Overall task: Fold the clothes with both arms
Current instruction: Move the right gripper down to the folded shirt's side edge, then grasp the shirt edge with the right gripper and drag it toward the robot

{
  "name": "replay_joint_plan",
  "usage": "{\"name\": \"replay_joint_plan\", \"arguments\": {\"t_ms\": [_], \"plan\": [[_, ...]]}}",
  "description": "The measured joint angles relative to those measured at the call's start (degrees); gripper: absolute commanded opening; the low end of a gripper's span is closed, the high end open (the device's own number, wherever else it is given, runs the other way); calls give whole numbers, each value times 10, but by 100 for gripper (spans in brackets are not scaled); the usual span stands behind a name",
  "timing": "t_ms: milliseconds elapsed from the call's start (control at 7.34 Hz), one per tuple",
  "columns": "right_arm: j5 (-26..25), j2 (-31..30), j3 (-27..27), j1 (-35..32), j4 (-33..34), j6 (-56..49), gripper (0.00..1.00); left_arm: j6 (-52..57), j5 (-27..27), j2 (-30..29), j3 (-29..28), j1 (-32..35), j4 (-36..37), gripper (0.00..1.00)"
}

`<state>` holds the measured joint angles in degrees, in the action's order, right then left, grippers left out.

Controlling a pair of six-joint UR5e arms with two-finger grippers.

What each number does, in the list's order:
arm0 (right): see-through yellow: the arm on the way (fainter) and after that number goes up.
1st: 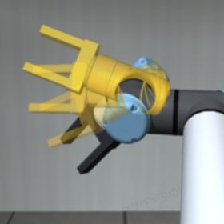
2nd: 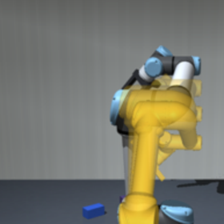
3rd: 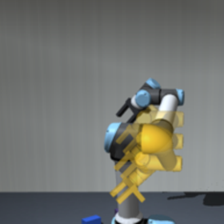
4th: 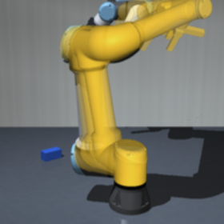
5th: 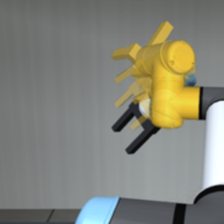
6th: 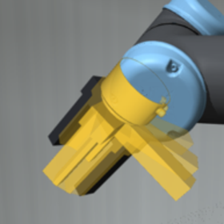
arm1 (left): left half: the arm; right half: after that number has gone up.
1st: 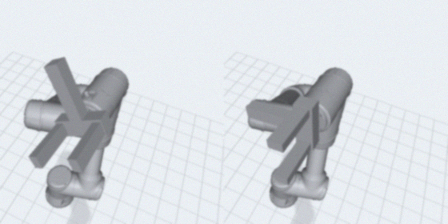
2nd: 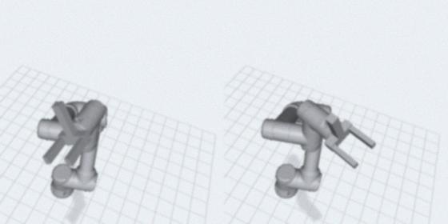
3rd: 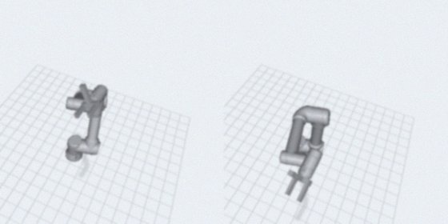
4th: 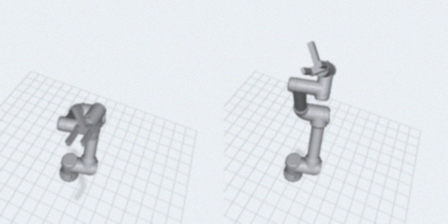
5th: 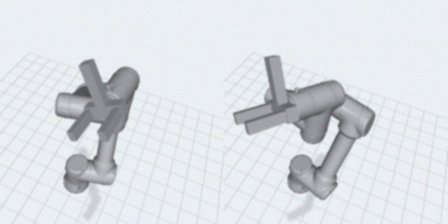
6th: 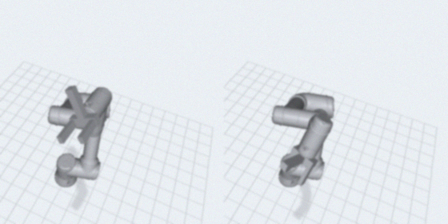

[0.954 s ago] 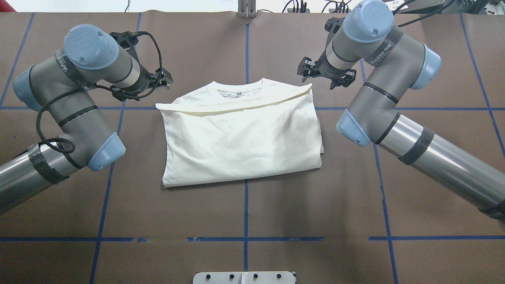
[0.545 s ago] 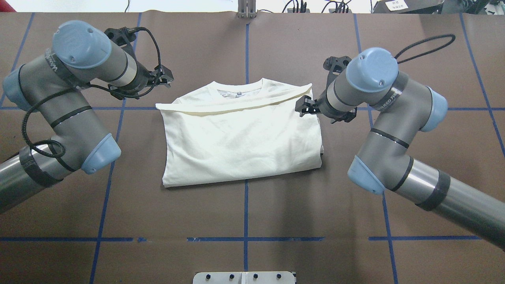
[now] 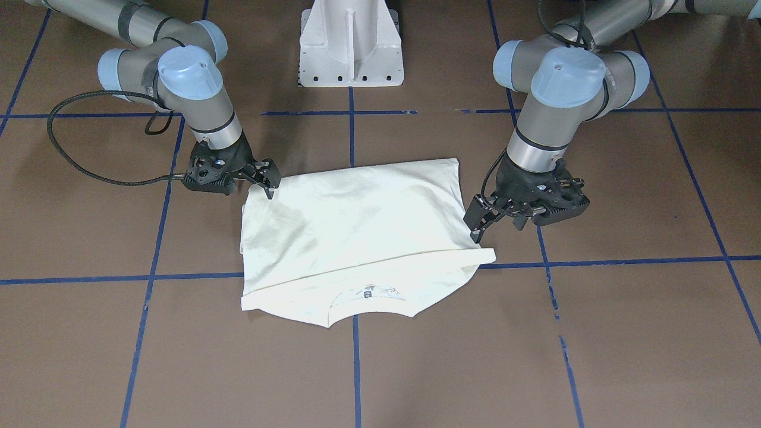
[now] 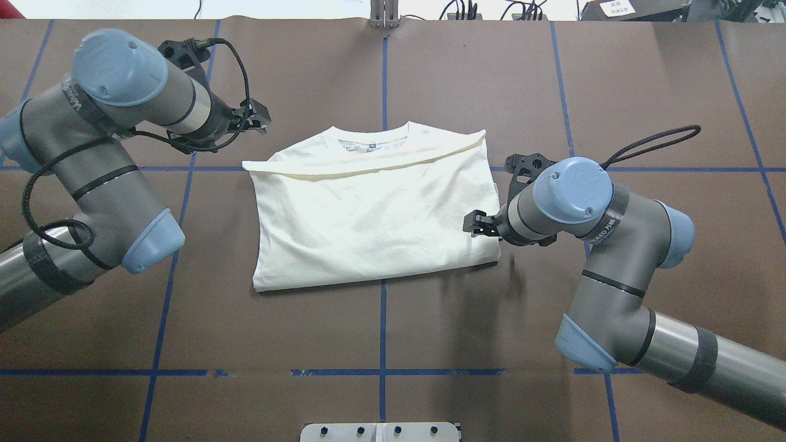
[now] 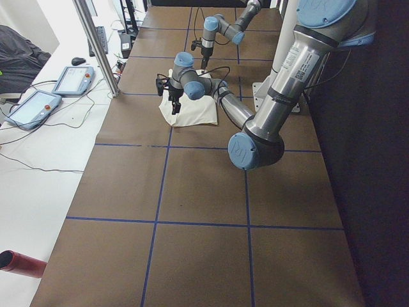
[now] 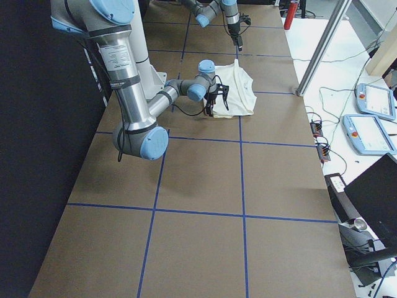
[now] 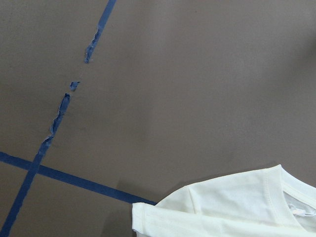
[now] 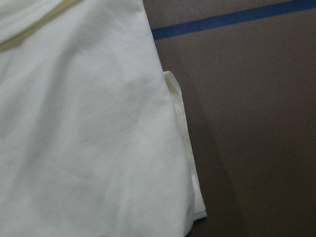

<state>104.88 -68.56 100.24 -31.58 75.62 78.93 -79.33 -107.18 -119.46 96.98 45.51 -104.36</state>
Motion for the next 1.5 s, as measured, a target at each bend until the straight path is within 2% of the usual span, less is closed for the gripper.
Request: {"name": "replay_joint_plan", "arguments": {"t_ms": [136,954,1226,1499], "plan": [[0,-2,0,1,0,1,0,0,0,1,5,-1,0,100],[22,-10,12,1,1,-3,0,0,4,10,9,-3,-2,100],[27,-66,70,17,1,-2,0,1,4,10,10,-4,-2,100],[25,-154,148,71,1,2,0,1,4,8,11,-5,-3,100]]}}
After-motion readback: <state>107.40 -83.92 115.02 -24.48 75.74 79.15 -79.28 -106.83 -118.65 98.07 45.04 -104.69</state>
